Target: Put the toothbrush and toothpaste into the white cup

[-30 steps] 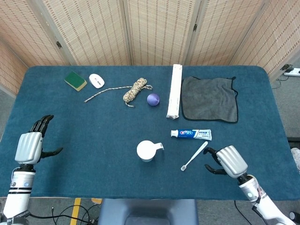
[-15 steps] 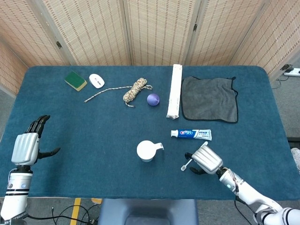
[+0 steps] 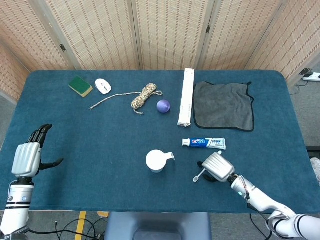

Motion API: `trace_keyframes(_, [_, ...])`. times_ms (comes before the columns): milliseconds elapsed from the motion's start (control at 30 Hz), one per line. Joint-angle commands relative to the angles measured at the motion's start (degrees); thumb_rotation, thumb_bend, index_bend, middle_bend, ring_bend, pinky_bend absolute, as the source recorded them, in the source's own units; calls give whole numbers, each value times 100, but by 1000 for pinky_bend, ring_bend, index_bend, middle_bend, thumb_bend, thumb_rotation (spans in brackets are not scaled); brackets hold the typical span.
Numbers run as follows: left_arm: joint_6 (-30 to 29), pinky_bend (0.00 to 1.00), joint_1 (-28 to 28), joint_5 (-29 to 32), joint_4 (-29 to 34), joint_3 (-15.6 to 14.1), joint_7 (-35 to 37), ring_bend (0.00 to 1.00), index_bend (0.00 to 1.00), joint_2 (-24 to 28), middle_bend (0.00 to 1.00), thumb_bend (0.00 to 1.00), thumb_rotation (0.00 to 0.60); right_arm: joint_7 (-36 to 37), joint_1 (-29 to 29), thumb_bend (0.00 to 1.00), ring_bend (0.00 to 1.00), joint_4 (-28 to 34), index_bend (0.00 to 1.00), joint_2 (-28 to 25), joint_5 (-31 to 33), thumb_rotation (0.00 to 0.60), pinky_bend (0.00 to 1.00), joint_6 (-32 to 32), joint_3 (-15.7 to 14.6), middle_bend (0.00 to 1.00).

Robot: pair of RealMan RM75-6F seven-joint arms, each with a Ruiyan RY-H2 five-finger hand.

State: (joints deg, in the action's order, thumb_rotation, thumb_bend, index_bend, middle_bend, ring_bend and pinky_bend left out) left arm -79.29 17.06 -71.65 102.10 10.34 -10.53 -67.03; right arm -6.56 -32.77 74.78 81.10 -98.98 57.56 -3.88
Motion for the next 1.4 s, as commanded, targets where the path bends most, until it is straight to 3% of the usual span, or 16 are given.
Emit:
trace_keyframes(33, [19,444,-10,12,-29,-8,33,189,117,-3,148,120,600,-111,-47,305,1000,-43,481,43,-24,600,984,-25,-20,880])
trace_keyframes(567, [60,445,-72,-13,-205,-27,298,189,117,2,148,120,600,-616,-14,333,1000,-146,521,111,-11,600,984,-45,-209,880])
trace_keyframes(1400, [20,445,-140,-36,-166,-18,338,189,117,50,148,120,600,-367,197,415,1000,-193,633,183,24,600,984,499,-217,889])
